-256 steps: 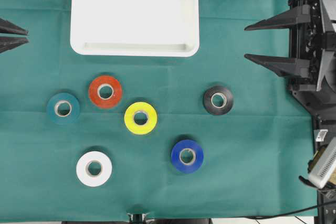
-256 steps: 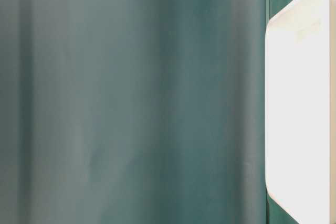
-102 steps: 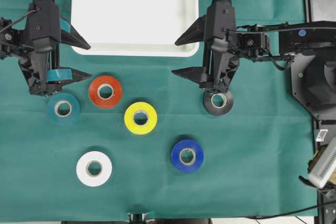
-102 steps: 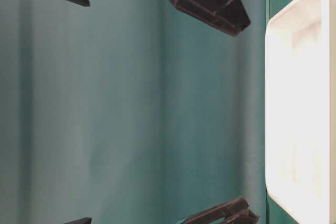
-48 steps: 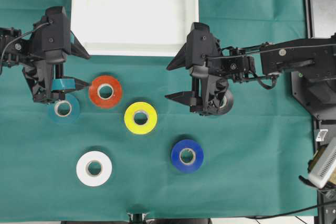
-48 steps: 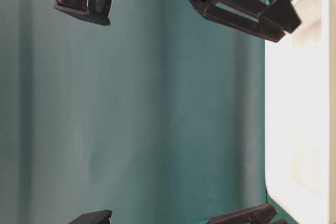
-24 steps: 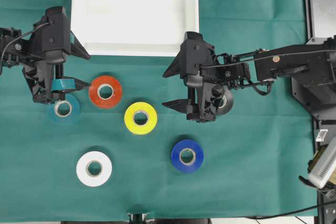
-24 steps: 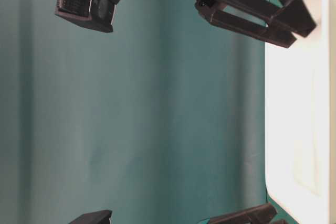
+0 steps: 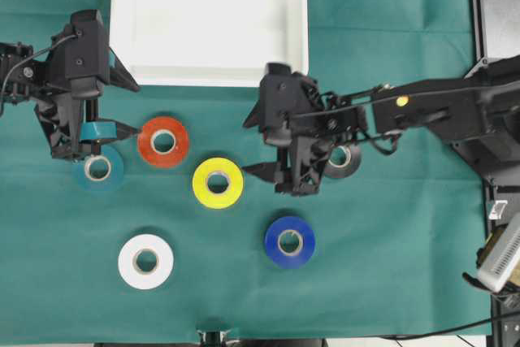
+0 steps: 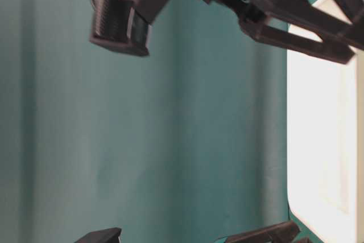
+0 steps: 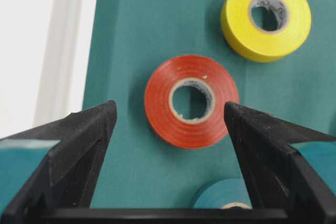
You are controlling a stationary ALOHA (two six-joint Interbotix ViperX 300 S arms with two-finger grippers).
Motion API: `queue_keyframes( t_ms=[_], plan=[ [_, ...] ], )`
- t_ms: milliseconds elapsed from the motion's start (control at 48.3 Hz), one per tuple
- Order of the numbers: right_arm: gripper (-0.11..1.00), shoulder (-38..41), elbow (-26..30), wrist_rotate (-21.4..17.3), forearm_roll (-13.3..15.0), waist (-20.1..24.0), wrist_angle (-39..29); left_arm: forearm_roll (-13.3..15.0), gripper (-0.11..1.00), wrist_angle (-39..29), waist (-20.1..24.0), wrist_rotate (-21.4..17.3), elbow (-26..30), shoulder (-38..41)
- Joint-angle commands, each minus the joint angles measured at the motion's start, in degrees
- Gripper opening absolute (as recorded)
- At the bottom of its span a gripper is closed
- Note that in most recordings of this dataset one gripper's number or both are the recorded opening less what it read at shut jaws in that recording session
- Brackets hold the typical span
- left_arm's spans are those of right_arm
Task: Put the tape alternately from left to right into the white case.
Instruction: 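Lower the right gripper toward the yellow tape roll, then grasp the yellow tape roll by its rim with the right gripper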
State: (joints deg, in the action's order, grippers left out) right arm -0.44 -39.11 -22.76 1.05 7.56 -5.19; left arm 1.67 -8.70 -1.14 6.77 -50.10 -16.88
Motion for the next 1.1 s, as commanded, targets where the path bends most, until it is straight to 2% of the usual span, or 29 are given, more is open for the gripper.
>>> queue_keyframes(
  t_ms=[0,1077],
  plan=[
    [0.76,0.53,1.93,0.0,-0.09,0.44,0.18,0.0,0.87,0.26,-0.26,0.0,1.41,-0.35],
    [0.76,13.36,9.14,-0.18,-0.09,1.76,0.79,0.0,0.87,0.26,-0.26,0.0,1.14,-0.35]
  ],
)
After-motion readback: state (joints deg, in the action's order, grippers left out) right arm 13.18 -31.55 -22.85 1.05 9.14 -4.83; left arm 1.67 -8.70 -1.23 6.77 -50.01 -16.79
